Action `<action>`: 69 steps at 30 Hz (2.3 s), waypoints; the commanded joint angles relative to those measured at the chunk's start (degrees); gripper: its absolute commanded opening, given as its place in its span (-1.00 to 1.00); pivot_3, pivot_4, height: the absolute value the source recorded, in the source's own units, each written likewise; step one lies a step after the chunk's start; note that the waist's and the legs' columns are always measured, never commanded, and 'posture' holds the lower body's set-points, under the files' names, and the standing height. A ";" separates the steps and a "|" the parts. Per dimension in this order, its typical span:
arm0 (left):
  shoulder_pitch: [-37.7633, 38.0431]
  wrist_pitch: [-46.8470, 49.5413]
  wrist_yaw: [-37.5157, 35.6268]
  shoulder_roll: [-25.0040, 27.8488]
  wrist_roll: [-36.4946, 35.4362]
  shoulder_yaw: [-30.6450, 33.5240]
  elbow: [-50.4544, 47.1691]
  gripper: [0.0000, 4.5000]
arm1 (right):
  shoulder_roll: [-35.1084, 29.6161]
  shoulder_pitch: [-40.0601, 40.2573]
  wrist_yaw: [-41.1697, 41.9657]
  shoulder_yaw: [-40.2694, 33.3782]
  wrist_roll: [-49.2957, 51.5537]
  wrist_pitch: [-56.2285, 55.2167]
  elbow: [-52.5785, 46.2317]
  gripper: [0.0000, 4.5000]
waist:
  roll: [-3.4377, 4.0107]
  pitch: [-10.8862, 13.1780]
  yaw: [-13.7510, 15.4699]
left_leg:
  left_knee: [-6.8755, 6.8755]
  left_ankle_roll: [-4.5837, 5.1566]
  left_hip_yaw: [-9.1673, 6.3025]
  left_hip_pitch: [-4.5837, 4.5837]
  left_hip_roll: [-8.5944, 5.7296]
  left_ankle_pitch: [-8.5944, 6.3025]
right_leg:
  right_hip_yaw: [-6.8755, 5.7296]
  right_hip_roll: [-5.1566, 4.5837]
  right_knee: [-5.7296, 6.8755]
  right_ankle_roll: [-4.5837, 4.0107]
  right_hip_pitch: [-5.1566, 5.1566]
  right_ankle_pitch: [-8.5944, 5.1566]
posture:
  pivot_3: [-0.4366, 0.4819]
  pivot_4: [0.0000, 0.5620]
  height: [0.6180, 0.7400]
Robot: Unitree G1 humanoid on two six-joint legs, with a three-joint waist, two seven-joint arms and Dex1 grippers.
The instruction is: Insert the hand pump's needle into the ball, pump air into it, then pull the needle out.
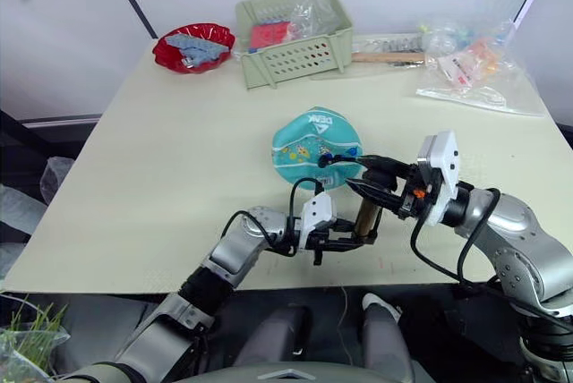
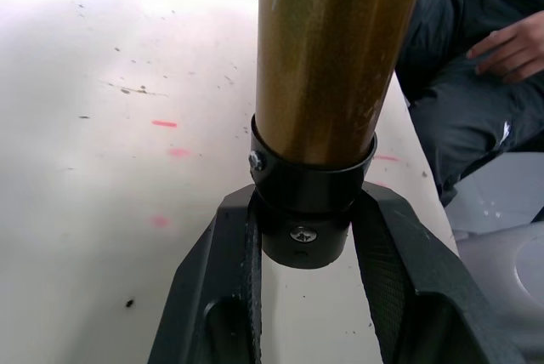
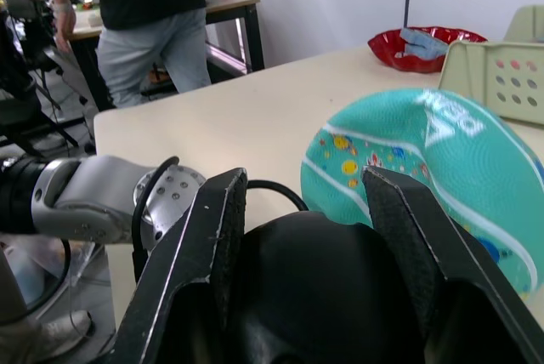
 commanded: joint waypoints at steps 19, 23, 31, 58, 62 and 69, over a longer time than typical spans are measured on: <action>-0.96 -12.02 7.17 -7.16 6.47 0.63 14.95 -0.53 | -2.02 6.88 8.89 -4.20 -6.18 -21.08 8.62 -0.26 | -0.06 -0.02 0.56 | 0.16 0.02 0.02 0.57 -0.02 0.01 | 0.04 -0.01 -0.01 0.39 0.66 0.02 | -0.05 -0.47 1.00; -1.43 -12.20 6.60 -7.05 7.38 0.09 16.31 -0.53 | -3.74 4.72 7.42 -5.96 -2.92 -16.54 6.39 -0.26 | -0.06 -0.02 1.06 | 0.16 0.02 0.02 0.54 -0.04 0.01 | 0.06 -0.02 -0.01 0.23 0.63 0.11 | -0.05 -0.47 1.00; -2.86 -12.38 5.78 -7.89 6.72 0.93 20.13 -0.53 | -9.33 -1.68 4.52 -11.06 7.96 -3.92 1.58 -0.26 | -0.07 -0.01 1.26 | 0.15 0.03 0.00 0.45 -0.04 0.00 | 0.02 -0.03 -0.06 0.23 0.57 0.10 | -0.05 -0.47 1.00; -2.89 -14.59 4.75 -9.10 8.29 0.27 25.31 -0.53 | -18.63 -13.71 -1.73 -13.30 21.24 15.23 -1.84 -0.26 | -0.20 -0.11 1.30 | 0.15 0.20 0.04 -0.02 -0.03 -0.09 | 0.00 -0.12 -0.18 0.20 0.15 0.13 | -0.05 -0.47 1.00; -2.86 -13.84 3.81 -9.04 7.98 0.36 25.19 -0.53 | -15.56 -8.04 -0.41 -8.85 12.33 9.64 -2.17 -0.26 | -0.78 -0.65 1.26 | 0.15 0.20 0.02 0.01 -0.03 -0.10 | -0.04 -0.09 -0.18 0.20 0.17 0.13 | -0.05 -0.47 1.00; -2.44 -13.68 3.58 -8.82 8.25 0.61 24.90 -0.53 | -11.10 0.42 1.61 -3.65 3.00 2.12 0.09 -0.26 | -0.96 -0.96 1.14 | 0.08 0.21 0.02 0.60 0.04 -0.13 | -0.01 -0.02 -0.20 0.40 0.73 -0.02 | -0.05 -0.47 1.00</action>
